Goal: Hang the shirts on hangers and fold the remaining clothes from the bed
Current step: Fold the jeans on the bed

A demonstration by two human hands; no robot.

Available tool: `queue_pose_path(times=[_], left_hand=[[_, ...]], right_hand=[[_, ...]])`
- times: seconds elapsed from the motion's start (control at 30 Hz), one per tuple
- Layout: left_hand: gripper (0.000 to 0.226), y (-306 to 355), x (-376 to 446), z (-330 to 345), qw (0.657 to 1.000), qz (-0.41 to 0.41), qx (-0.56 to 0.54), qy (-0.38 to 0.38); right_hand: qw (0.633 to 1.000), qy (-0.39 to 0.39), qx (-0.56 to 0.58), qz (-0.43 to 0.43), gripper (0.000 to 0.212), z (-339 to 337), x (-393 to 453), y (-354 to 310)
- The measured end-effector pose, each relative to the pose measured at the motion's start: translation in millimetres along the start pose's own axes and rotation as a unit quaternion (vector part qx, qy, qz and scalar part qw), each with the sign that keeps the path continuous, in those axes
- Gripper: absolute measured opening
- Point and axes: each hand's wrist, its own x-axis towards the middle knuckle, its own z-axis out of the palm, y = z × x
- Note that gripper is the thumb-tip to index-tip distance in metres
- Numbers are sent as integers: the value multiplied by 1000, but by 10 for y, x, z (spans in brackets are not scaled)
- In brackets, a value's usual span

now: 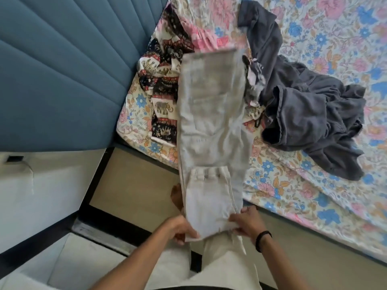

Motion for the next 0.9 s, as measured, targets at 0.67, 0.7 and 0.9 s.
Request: queue_pose_path(times=[0.67,0.7,0.9], left_hand=[[109,1563,29,-1431,878,344,-162,290],[104,1522,94,-1377,870,332,-110,348],[105,1102,436,-812,865,201,-281,364]], right_hand=[[957,33,82,-276,90,60,678,-2081],[951,64,7,-301,89,75,679,-1996],[950,185,-83,-237,114,122,815,-1238]])
